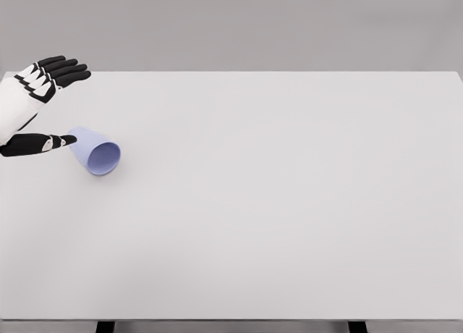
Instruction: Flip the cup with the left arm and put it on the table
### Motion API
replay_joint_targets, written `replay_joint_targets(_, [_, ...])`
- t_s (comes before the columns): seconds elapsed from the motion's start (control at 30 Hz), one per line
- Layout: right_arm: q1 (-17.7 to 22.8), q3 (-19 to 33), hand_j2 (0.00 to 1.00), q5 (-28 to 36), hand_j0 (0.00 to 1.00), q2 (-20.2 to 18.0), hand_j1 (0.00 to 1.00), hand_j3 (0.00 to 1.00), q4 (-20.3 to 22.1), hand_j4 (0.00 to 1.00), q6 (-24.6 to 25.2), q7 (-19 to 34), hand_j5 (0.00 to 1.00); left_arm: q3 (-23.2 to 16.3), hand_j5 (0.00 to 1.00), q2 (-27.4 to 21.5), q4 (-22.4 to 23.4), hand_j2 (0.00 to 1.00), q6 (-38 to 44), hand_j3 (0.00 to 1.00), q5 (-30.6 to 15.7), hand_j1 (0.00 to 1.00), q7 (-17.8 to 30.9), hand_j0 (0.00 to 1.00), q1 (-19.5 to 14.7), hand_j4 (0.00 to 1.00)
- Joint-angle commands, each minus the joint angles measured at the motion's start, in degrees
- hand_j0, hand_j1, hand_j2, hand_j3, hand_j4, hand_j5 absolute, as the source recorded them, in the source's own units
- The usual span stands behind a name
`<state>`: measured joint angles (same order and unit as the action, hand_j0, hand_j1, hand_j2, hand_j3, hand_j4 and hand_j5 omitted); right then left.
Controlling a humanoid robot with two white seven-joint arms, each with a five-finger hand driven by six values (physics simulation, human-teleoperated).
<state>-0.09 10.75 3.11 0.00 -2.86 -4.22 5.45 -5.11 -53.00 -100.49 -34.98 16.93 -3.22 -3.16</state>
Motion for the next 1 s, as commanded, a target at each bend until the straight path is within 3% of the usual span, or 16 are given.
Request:
replay_joint_targets(0.0, [0.00,0.15,1.00,0.31,1.00,0.00,1.00,1.00,0.14,1.00,-0.08,0.08,1.00,0.01,1.00,-0.09,0.03,1.00,-0.02,1.00,-0.15,1.00,-0.04,1.00,0.00,1.00])
replay_joint_targets(0.23, [0.18,-0.03,1.00,-0.12,1.00,0.00,1.00,1.00,-0.21,1.00,0.00,0.08,1.00,0.28,1.00,-0.97,2.67,1.00,-0.02,1.00,1.96,1.00,-0.04,1.00,-0.53,1.00])
replay_joint_targets(0.37, [0.18,-0.03,1.00,-0.12,1.00,0.00,1.00,1.00,-0.21,1.00,0.09,0.08,1.00,0.28,1.00,-1.84,8.29,1.00,-0.02,1.00,3.63,1.00,-0.12,1.00,-1.23,1.00])
replay_joint_targets(0.47, [0.18,-0.03,1.00,-0.12,1.00,0.00,1.00,1.00,-0.21,1.00,0.09,0.08,1.00,0.01,1.00,-1.76,10.75,1.00,-0.02,1.00,11.53,1.00,-0.04,1.00,-2.90,1.00])
replay_joint_targets(0.57, [0.18,0.06,1.00,-0.12,1.00,0.00,1.00,1.00,-0.21,1.00,0.09,0.08,1.00,-0.43,1.00,-1.58,8.12,1.00,-0.02,1.00,15.67,1.00,0.31,1.00,-4.48,1.00])
replay_joint_targets(0.63, [0.18,-0.03,1.00,-0.12,1.00,0.00,1.00,1.00,-0.21,1.00,0.01,0.08,1.00,-0.60,1.00,-1.58,6.45,1.00,-0.02,1.00,17.43,1.00,4.96,1.00,-5.18,1.00])
replay_joint_targets(0.7, [0.18,-0.03,1.00,-0.12,1.00,0.00,1.00,1.00,-0.21,1.00,0.09,0.08,1.00,-0.69,1.00,-1.41,4.69,1.00,-0.02,1.00,16.29,1.00,18.23,1.00,-6.68,1.00])
replay_joint_targets(0.73, [0.18,-0.02,1.00,-0.04,1.00,0.00,1.00,1.00,-0.21,1.00,0.09,0.08,1.00,-0.69,1.00,0.17,4.52,1.00,-0.02,1.00,16.03,1.00,22.37,1.00,-7.47,1.00])
replay_joint_targets(0.83, [0.18,0.06,1.00,-0.04,1.00,0.00,1.00,1.00,-0.21,1.00,0.09,0.08,1.00,-2.88,1.00,0.88,4.60,1.00,-0.02,1.00,16.20,1.00,29.05,1.00,-8.96,1.00])
replay_joint_targets(0.9, [0.18,-0.02,1.00,-0.04,1.00,0.00,1.00,1.00,-0.30,1.00,0.09,0.08,1.00,-3.42,1.00,0.44,4.43,1.00,-0.02,1.00,18.75,1.00,33.36,1.00,-9.67,1.00])
replay_joint_targets(0.97, [0.18,0.06,1.00,-0.12,1.00,0.00,1.00,1.00,-0.21,1.00,0.09,0.08,1.00,-3.42,1.00,0.53,4.52,1.00,-0.02,1.00,19.10,1.00,33.71,1.00,-11.42,1.00])
